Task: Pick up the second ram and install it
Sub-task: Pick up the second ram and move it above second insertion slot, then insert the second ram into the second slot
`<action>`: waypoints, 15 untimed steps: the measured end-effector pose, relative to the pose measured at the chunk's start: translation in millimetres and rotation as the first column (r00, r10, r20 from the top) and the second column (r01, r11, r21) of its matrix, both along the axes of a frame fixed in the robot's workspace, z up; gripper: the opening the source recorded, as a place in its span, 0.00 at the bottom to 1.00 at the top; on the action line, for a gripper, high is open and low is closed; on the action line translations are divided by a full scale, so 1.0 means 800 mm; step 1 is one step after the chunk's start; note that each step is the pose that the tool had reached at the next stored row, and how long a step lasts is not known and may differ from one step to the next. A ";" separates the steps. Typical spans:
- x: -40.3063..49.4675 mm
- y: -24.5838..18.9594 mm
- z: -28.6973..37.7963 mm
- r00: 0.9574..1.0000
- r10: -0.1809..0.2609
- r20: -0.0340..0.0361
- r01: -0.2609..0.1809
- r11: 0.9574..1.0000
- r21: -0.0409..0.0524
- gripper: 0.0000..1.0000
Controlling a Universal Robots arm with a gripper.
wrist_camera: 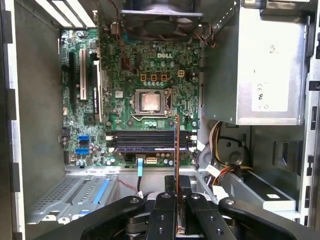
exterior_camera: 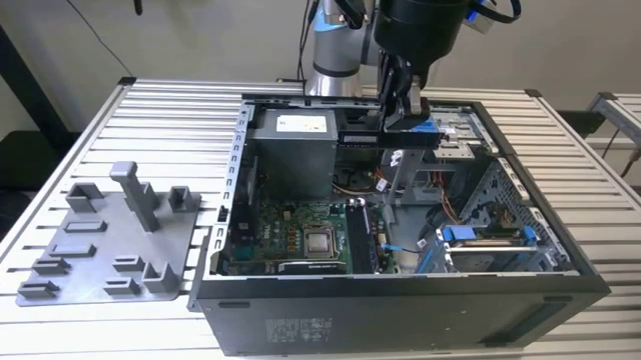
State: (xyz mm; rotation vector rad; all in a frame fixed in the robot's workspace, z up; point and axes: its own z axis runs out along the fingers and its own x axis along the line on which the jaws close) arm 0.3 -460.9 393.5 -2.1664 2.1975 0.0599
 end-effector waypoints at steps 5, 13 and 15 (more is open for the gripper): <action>0.000 -0.0001 -0.0001 1.000 -0.002 0.000 0.002 1.000 0.000 0.14; 0.000 -0.0001 -0.0001 1.000 -0.002 0.000 0.002 1.000 0.000 0.14; 0.000 -0.0001 -0.0001 1.000 -0.005 0.000 0.005 1.000 0.000 0.14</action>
